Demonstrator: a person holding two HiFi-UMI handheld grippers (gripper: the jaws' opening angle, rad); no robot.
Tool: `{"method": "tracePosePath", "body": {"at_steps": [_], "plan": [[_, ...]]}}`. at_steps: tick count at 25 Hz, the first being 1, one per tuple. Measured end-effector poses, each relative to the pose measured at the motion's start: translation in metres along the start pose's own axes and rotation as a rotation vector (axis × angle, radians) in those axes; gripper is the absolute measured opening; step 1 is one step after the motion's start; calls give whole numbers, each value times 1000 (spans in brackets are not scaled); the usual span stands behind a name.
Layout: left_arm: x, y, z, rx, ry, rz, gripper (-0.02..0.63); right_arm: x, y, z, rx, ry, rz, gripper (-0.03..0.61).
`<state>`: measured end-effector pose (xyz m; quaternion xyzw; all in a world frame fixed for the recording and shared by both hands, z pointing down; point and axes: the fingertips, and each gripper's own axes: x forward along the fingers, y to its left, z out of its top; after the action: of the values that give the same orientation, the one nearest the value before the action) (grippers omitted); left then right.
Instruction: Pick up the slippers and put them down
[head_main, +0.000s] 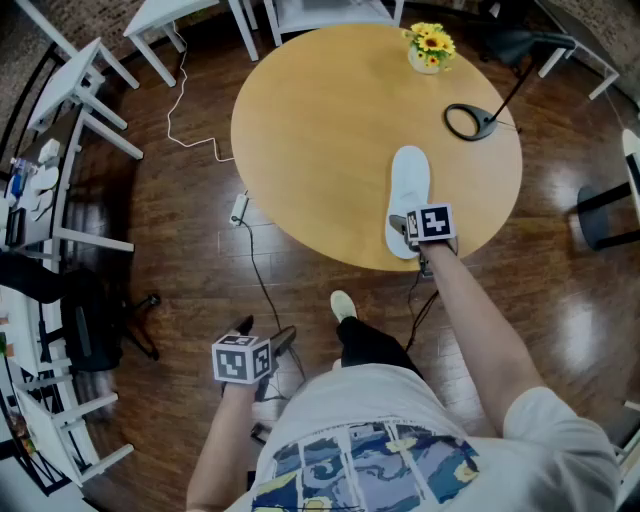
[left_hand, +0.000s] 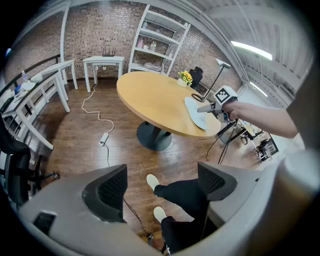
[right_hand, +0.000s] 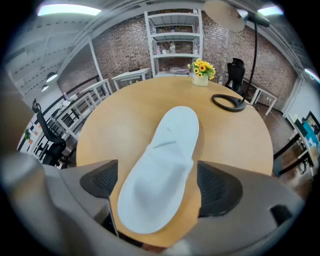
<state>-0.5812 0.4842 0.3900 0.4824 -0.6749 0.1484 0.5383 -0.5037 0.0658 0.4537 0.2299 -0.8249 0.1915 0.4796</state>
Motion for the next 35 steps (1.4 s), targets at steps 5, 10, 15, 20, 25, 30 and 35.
{"method": "tracePosePath", "body": {"at_steps": [5, 10, 15, 20, 25, 30, 35], "plan": [[34, -14, 57, 22, 16, -3, 440, 59, -42, 49, 81, -7, -62, 534], [50, -20, 84, 8, 15, 17, 440, 78, -61, 44, -13, 35, -136, 541], [45, -11, 98, 13, -15, 17, 440, 72, -41, 36, -6, 39, -37, 498], [31, -18, 90, 59, -42, 19, 440, 38, -47, 30, -62, -1, -19, 475], [10, -41, 68, 119, -86, -5, 440, -23, -57, -11, -53, -17, -14, 449], [-9, -85, 15, 169, -105, -59, 440, -98, -82, -68, -34, -86, -31, 447], [-2, -121, -47, 213, -62, -107, 440, -168, -124, -133, 49, -150, -82, 448]]}}
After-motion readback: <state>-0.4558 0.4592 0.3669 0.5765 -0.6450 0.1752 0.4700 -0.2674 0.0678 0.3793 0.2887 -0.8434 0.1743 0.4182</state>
